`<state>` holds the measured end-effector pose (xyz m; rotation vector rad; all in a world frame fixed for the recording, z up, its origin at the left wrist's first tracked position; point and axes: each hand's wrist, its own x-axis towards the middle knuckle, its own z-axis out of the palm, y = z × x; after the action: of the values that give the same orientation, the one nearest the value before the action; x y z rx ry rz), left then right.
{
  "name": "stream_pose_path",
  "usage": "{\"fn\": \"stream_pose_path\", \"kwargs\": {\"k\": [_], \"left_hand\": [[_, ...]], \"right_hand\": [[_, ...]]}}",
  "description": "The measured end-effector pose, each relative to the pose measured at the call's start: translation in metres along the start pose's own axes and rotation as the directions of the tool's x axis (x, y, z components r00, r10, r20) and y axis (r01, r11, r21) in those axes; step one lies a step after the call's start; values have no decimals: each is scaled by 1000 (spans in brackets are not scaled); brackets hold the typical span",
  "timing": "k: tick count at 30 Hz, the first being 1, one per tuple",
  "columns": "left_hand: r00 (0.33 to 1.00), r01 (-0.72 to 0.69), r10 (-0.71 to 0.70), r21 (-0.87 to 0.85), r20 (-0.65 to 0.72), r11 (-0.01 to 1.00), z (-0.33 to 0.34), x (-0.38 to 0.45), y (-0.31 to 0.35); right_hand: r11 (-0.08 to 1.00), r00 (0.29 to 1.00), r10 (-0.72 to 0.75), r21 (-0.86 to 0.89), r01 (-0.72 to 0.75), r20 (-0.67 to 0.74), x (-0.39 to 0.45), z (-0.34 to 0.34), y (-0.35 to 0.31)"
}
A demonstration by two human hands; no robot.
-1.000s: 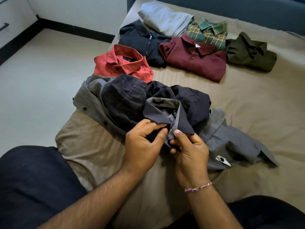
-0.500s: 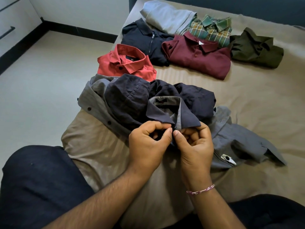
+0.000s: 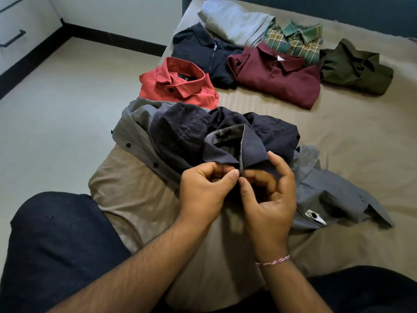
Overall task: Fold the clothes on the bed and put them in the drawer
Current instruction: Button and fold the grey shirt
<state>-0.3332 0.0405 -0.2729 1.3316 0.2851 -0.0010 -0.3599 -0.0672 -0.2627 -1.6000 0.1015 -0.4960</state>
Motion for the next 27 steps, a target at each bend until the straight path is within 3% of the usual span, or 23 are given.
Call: {"fn": "stream_pose_path", "kwargs": {"k": [4, 8, 15, 22, 27], "left_hand": [[997, 72, -71, -66, 22, 995, -5, 2, 5], [994, 97, -95, -67, 45, 993, -8, 4, 6], [991, 108, -105, -39, 80, 993, -7, 0, 4], [989, 145, -144, -50, 17, 988, -6, -1, -9], [996, 90, -90, 61, -1, 994, -7, 0, -14]], "right_hand": [[970, 987, -148, -184, 157, 60, 0, -3, 2], [941, 979, -189, -272, 201, 72, -3, -1, 4], [976, 994, -103, -191, 106, 27, -1, 3, 11], [982, 983, 169, 73, -174, 67, -3, 9, 24], [985, 983, 164, 42, -168, 81, -3, 7, 23]]}}
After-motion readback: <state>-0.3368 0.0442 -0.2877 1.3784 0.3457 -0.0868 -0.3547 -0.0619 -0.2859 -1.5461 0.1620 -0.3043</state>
